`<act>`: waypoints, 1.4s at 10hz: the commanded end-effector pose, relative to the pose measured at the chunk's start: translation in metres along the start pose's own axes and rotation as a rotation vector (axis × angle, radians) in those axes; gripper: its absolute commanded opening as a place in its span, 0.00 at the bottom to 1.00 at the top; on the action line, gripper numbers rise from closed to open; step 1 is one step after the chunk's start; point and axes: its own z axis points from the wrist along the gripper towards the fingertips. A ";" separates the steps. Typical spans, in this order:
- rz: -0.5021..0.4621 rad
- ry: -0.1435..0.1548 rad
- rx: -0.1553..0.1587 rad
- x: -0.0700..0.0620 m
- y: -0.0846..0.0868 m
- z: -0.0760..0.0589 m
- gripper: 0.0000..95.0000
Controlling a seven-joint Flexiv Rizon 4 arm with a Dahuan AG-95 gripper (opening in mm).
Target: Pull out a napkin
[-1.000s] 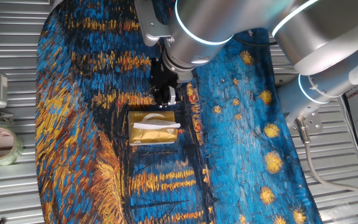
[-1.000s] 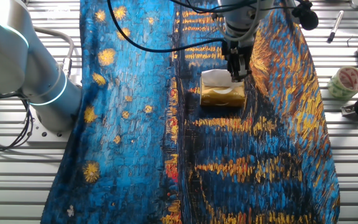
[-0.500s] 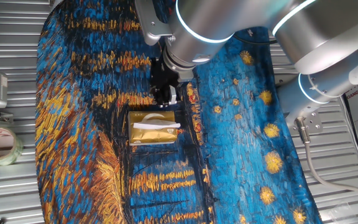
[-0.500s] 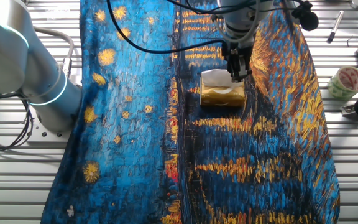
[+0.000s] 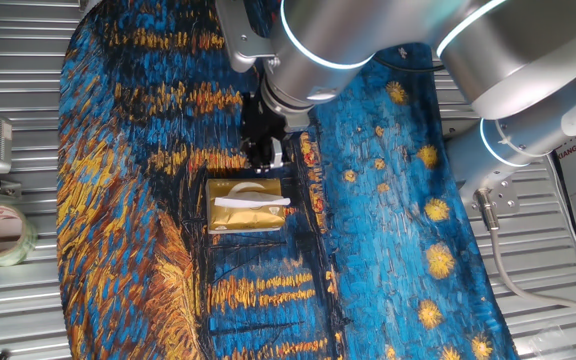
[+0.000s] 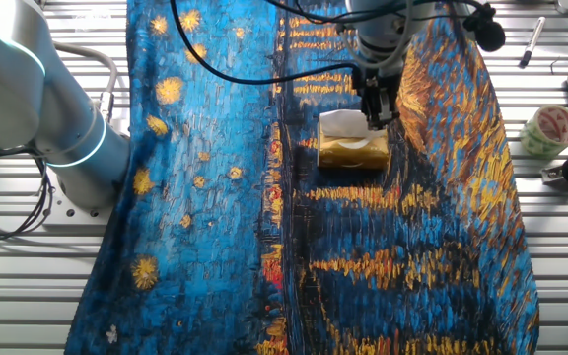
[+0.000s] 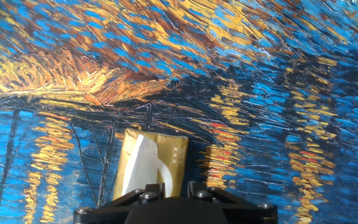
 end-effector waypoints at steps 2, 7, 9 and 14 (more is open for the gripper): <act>0.008 -0.001 -0.007 0.000 0.000 0.000 0.20; -0.001 -0.009 -0.023 0.000 0.000 0.000 0.20; -0.004 -0.004 -0.018 0.000 0.000 0.000 0.20; -0.026 -0.009 -0.022 0.000 0.000 0.000 0.20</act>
